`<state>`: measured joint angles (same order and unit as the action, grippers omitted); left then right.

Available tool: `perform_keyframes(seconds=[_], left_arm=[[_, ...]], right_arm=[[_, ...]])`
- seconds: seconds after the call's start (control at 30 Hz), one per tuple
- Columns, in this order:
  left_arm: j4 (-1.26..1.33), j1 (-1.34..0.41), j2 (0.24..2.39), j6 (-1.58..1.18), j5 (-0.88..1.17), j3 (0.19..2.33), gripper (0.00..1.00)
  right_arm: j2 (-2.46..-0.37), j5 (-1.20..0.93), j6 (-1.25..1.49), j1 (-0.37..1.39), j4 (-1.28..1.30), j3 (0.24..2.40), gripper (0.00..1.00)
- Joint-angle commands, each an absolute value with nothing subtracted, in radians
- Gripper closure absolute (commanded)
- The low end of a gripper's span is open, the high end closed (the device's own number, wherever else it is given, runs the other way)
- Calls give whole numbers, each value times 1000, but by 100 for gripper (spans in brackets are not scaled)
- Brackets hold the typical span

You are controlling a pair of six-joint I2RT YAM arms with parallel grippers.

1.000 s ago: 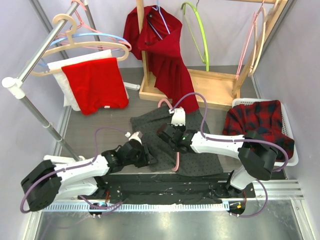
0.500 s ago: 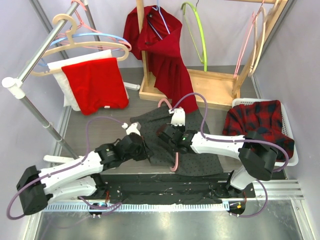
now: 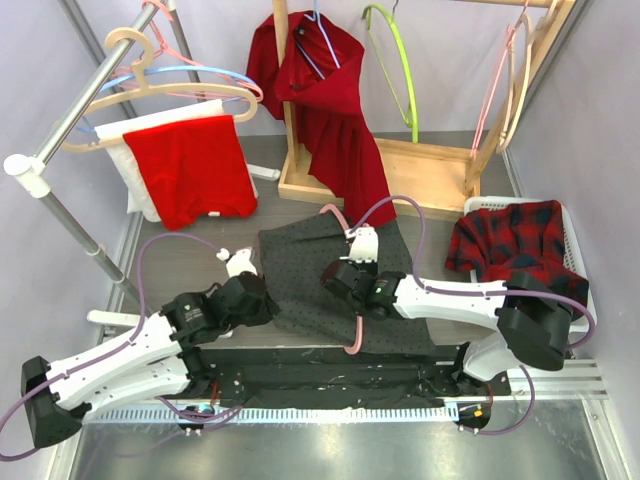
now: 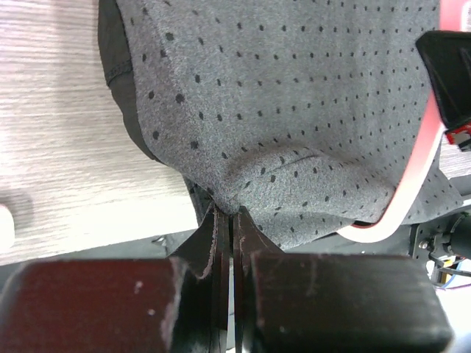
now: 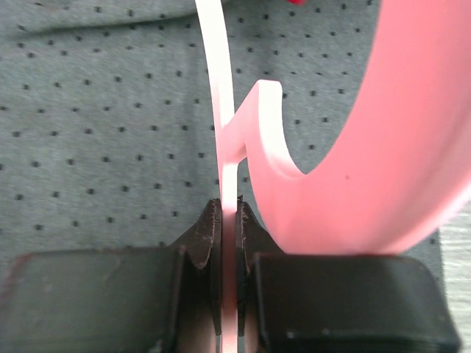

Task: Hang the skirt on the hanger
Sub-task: Hang the skirt on the hanger.

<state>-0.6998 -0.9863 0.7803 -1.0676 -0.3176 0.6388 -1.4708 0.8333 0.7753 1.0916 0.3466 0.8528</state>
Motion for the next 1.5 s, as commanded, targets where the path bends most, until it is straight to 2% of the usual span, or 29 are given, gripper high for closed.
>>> perform_keyframes(seconds=[0.0,0.43,0.47,0.5,0.57,0.63,0.67,0.8,1.03,1.47], left_arm=[[-753,-988,749,-1081,-354,638,100],[-621,-988,764,-1107,-261,506,100],[-609,-988,768,-1109,-268,500,80],[-606,-988,778,-1109,-284,497,65],[-610,-988,790,-1101,-304,506,40],[-644,-988,804,-1094,-343,540,29],[-658,-988,808,-1089,-357,554,18],[-701,-988,822,-1040,-432,626,3],[-713,-977,893,-899,-552,836,0],[-641,-862,1066,-673,-469,1130,0]], right_arm=[[-1437,868,804,1094,482,819,99],[-1477,965,822,1072,508,926,99],[-1480,966,806,1072,505,933,99],[-1479,962,796,1072,500,937,99],[-1468,959,782,1072,496,939,99],[-1444,950,773,1072,495,936,99],[-1433,946,767,1071,497,934,99],[-1362,913,701,1077,494,939,99],[-1209,758,484,1095,505,1012,99],[-914,344,279,1095,686,1081,99]])
